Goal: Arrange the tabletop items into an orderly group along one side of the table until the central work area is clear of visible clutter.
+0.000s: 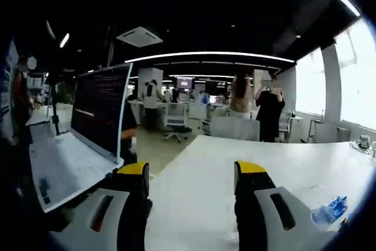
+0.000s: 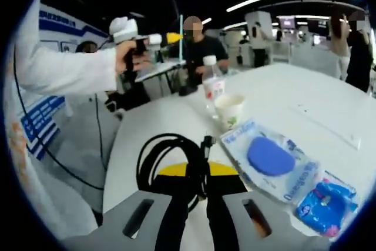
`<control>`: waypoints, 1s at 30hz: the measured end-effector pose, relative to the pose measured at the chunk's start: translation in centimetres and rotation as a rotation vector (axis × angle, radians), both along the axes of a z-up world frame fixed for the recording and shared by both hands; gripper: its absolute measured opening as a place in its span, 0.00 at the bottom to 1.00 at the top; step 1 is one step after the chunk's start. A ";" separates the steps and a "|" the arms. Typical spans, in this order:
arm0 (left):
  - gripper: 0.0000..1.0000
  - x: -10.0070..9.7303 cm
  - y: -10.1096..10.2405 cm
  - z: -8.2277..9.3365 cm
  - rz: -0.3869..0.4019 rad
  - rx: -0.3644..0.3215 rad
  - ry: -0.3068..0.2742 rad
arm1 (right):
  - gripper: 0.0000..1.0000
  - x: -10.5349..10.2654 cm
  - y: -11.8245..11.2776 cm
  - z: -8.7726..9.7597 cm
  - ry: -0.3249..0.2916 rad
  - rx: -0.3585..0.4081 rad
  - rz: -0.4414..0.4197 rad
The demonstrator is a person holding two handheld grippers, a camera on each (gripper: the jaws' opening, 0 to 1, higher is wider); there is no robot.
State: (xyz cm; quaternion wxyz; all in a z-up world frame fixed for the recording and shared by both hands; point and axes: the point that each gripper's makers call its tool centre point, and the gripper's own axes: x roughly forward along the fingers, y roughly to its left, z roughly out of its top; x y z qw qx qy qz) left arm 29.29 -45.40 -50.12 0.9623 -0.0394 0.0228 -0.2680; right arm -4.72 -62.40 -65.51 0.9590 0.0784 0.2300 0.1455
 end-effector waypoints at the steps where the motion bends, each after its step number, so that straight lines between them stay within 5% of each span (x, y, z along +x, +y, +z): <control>1: 0.58 0.7 1.0 0.5 0.027 -0.001 -0.005 | 0.07 -0.6 -0.5 0.6 -0.010 0.012 -0.021; 7: 0.56 1.3 2.1 0.7 0.038 0.032 -0.013 | 0.07 -3.6 -3.7 2.9 -0.047 0.076 -0.163; 15: 0.54 -3.3 -0.9 -3.7 -0.065 0.067 0.056 | 0.07 -7.5 -8.4 2.9 -0.046 0.211 -0.396; 24: 0.53 -11.3 -3.7 -7.9 -0.197 0.124 0.141 | 0.07 -11.9 -11.2 -2.3 0.078 0.295 -0.603; 30: 0.53 -15.8 -5.5 -9.1 -0.283 0.158 0.179 | 0.08 -13.4 -12.2 -7.6 0.221 0.228 -0.675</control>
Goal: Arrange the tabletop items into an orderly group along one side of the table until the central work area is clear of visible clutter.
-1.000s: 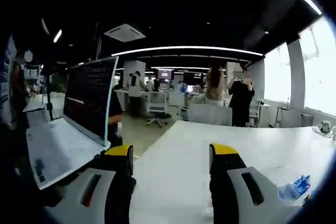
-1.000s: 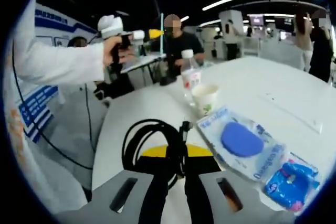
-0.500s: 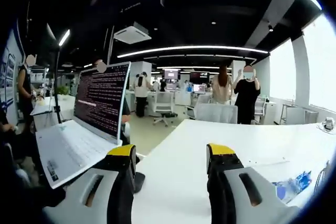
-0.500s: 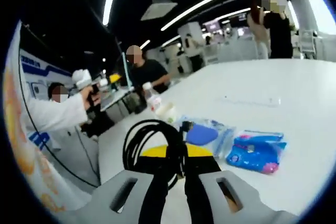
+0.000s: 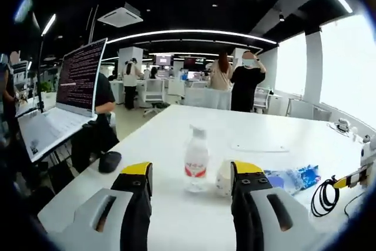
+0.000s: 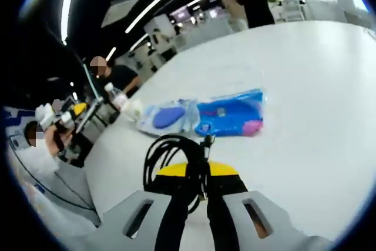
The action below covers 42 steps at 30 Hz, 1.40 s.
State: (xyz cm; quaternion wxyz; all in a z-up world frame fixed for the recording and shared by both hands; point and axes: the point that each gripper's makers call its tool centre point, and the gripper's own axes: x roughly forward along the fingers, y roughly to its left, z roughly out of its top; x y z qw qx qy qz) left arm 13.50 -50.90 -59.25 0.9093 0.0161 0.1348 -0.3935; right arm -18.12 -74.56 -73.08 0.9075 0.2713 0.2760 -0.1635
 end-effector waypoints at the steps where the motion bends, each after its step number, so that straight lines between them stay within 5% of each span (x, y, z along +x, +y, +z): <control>1: 0.52 -0.4 -0.2 -0.1 -0.009 -0.002 0.006 | 0.08 0.2 0.0 -0.2 -0.004 0.001 -0.003; 4: 0.52 -1.6 -1.0 0.0 -0.035 -0.007 0.018 | 0.08 0.5 -0.2 -0.6 -0.017 0.024 -0.017; 20: 0.53 -6.4 -4.5 -2.0 -0.180 0.027 0.070 | 0.12 0.5 -0.5 -2.7 0.079 -0.153 0.069; 30: 0.59 -6.6 -4.1 -2.4 -0.215 0.044 0.078 | 0.25 0.6 -0.8 -0.5 0.042 -0.233 0.101; 42: 0.69 -6.1 -0.1 -3.1 -0.229 0.106 0.088 | 0.51 -1.8 1.6 3.6 -0.023 -0.193 0.116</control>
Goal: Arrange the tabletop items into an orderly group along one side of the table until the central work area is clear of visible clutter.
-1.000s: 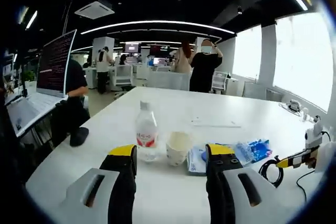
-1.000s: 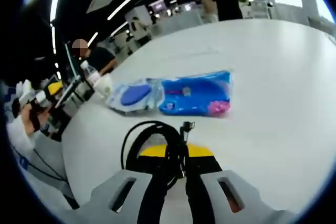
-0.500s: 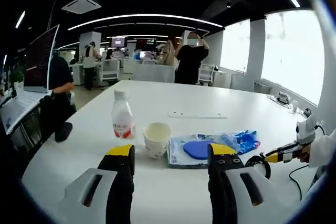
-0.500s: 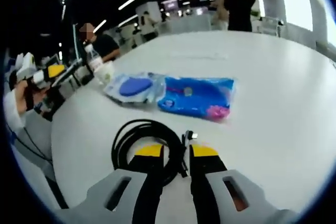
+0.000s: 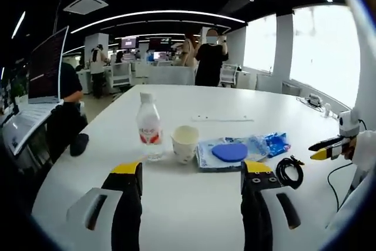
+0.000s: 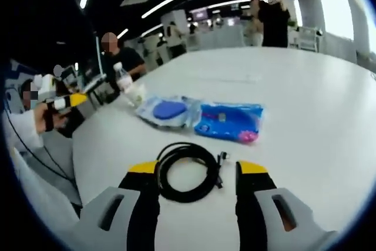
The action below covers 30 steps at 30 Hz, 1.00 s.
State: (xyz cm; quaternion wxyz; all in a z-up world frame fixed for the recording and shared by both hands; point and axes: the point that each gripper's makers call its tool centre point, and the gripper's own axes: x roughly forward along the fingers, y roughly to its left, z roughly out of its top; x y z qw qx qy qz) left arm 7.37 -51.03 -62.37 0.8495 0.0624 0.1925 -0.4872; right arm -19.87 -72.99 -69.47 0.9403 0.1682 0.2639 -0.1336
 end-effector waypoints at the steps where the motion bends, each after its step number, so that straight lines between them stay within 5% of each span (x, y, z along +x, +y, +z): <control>1: 0.69 0.1 0.2 0.0 0.004 0.003 0.000 | 0.52 -0.2 0.1 0.2 -0.002 0.002 -0.001; 30: 0.74 -1.0 1.7 1.3 -0.035 0.004 -0.022 | 0.53 -2.2 2.2 4.8 -0.067 0.000 -0.026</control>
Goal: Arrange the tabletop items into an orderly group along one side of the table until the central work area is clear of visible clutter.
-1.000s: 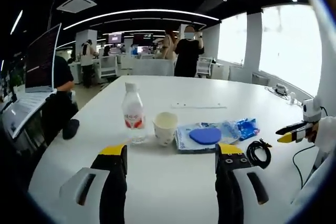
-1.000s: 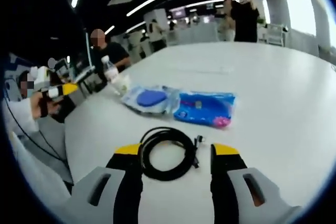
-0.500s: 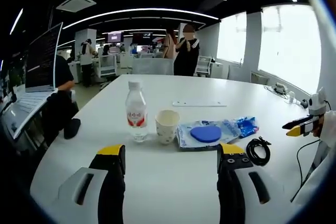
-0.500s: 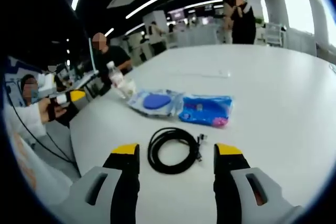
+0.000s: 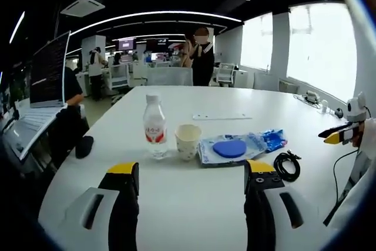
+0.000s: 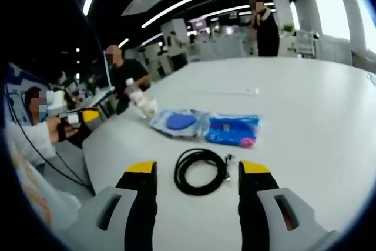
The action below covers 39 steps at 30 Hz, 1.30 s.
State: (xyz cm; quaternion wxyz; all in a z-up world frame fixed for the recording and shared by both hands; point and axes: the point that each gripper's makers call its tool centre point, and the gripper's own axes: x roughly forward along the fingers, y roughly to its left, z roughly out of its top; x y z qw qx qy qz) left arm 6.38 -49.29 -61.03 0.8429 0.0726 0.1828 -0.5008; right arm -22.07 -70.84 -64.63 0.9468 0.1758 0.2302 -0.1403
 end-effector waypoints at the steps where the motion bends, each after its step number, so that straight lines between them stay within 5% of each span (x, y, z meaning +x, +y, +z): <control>1: 0.74 0.0 0.2 0.0 0.000 0.003 0.000 | 0.53 -0.1 0.1 0.1 0.000 -0.002 0.001; 17: 0.81 -1.8 2.7 0.1 -0.041 0.060 0.023 | 0.60 -2.1 2.3 0.3 0.018 0.026 0.068; 27: 0.83 -2.6 2.7 1.7 -0.091 0.049 0.001 | 0.66 -2.7 3.6 0.3 0.044 0.056 0.131; 35: 0.83 -2.7 3.6 1.5 -0.117 0.042 0.015 | 0.68 -1.5 4.7 1.0 0.005 0.088 0.117; 39: 0.83 -2.4 5.1 1.2 -0.190 0.108 -0.031 | 0.68 -0.3 5.8 0.7 -0.016 0.100 0.070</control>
